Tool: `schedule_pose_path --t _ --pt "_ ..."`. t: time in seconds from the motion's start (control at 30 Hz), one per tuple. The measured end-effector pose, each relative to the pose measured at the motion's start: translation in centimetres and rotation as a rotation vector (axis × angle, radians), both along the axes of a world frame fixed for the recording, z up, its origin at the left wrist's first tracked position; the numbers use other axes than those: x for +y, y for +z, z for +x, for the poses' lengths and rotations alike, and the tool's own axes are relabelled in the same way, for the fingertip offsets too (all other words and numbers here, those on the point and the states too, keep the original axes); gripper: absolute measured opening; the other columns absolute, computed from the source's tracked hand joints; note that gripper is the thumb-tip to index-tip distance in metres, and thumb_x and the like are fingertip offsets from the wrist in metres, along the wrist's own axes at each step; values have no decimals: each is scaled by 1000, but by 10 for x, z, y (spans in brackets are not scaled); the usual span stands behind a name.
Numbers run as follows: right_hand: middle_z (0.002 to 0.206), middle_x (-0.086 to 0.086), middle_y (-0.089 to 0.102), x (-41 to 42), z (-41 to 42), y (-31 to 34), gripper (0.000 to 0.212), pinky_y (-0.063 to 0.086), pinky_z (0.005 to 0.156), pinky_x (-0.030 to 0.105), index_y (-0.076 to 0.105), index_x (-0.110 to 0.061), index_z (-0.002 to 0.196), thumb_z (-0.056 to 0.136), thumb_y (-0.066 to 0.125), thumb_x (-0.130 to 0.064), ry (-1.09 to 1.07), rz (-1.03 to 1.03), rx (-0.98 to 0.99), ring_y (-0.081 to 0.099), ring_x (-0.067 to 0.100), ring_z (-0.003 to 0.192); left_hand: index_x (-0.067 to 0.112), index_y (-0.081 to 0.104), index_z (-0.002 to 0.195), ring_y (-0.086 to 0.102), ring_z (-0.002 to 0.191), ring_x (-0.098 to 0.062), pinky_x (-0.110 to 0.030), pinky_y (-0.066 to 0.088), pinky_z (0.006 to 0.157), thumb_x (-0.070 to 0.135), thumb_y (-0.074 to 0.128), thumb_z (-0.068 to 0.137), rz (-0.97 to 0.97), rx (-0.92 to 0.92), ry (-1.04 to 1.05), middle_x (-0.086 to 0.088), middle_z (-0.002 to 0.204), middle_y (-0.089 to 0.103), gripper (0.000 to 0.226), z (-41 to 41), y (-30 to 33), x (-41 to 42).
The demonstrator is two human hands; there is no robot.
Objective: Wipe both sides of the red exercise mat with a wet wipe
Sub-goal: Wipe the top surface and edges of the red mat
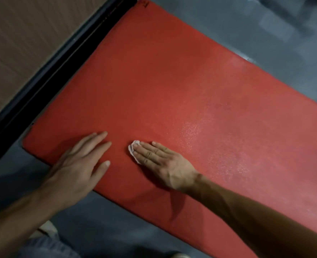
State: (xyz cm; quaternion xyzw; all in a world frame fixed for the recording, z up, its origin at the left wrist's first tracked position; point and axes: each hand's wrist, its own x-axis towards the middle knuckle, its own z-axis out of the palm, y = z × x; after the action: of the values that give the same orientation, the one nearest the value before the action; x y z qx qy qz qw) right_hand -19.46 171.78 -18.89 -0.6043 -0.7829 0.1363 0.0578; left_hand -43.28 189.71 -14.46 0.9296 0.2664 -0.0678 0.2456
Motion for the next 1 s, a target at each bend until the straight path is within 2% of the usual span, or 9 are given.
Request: schedule_pose_path --t 0.2,0.27,0.4,0.5,0.6,0.67,0.83,0.9,1.0 --pt "164 4 28 2 56 0 52 20 125 41 31 -13 157 106 38 -11 -169 38 33 23 20 153 17 38 157 9 158 -15 -43 17 127 50 30 100 123 -51 -92 3 171 15 66 70 -11 0" --pt "164 1 27 -4 89 1 57 23 124 44 29 -16 158 104 45 -7 -385 41 38 21 18 153 17 35 158 9 158 -18 -43 13 128 49 31 100 145 -70 -68 1 171 15 67 93 -15 0" --pt "165 -3 23 -17 134 5 63 26 122 47 24 -22 160 102 34 3 -882 103 23 17 16 154 14 32 159 12 158 -22 -45 11 128 45 30 101 190 -92 37 -4 171 18 66 123 -34 0" --pt "167 6 18 -19 100 4 62 18 126 44 27 -13 158 101 41 9 -643 60 112 13 19 155 11 34 159 17 157 -25 -48 13 128 39 37 101 273 -109 72 -7 169 24 64 128 -48 -9" --pt "167 5 18 -31 73 10 55 14 127 41 28 -12 158 103 36 -7 -252 -59 81 12 20 155 11 36 158 22 156 -26 -49 17 127 35 43 99 311 -154 88 -8 168 27 64 130 -52 -11" --pt "167 2 18 -32 92 10 57 14 126 41 27 -15 159 102 34 -13 -228 -43 23 14 18 155 11 37 158 22 156 -25 -49 17 127 35 44 99 312 -161 92 -7 168 28 64 128 -52 -10" --pt "163 9 30 -26 166 8 52 30 119 55 40 -15 154 102 42 -20 -955 50 -64 26 32 151 13 36 158 21 156 -24 -49 18 127 36 43 99 300 -152 103 -5 168 27 64 129 -52 -10" --pt "159 11 38 -26 174 14 54 33 116 55 44 -16 151 97 41 -20 -1026 51 -93 35 36 143 14 37 158 22 156 -24 -49 18 127 36 42 99 297 -157 108 -5 168 28 64 129 -52 -10" --pt "128 9 55 -20 169 23 43 44 95 48 57 -14 137 100 41 -26 -1053 175 -39 49 27 107 13 37 158 23 156 -24 -50 19 126 37 41 98 300 -163 106 -5 168 28 64 130 -53 -9"
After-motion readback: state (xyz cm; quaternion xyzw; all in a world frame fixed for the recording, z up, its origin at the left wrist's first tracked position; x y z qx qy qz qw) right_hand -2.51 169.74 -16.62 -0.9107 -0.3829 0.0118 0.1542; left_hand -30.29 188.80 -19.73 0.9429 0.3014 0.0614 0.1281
